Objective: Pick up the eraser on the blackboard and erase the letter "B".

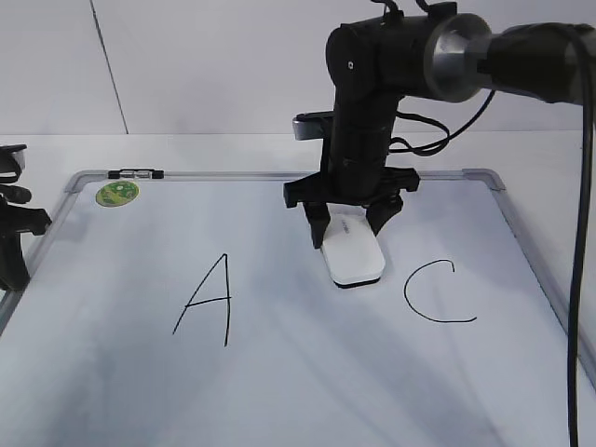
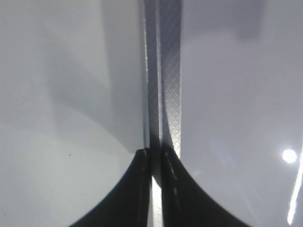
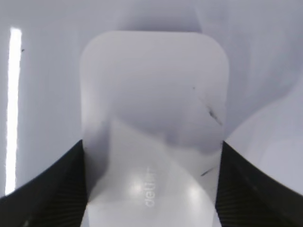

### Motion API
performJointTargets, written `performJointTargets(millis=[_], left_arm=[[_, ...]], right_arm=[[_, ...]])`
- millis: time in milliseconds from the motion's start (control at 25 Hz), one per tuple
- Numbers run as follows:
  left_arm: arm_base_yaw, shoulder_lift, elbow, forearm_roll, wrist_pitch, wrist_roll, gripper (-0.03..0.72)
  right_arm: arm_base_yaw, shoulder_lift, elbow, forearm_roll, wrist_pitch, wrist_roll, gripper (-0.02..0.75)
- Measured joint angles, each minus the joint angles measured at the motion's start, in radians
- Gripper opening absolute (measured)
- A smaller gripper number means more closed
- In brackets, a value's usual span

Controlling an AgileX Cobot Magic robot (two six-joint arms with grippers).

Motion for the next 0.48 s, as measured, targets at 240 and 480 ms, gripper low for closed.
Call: performJointTargets(millis=[240,480], left_arm=[[0.000,0.000,0.000,0.000,0.000,0.000,0.021],[0.000,0.000,0.000,0.000,0.000,0.000,0.021]], right_arm=[[0.000,0.015,-0.047,-0.003,0.025,0.000,0.524],[-0.006,0.026,-0.174,-0.023,0.021,-0.006,0.524]])
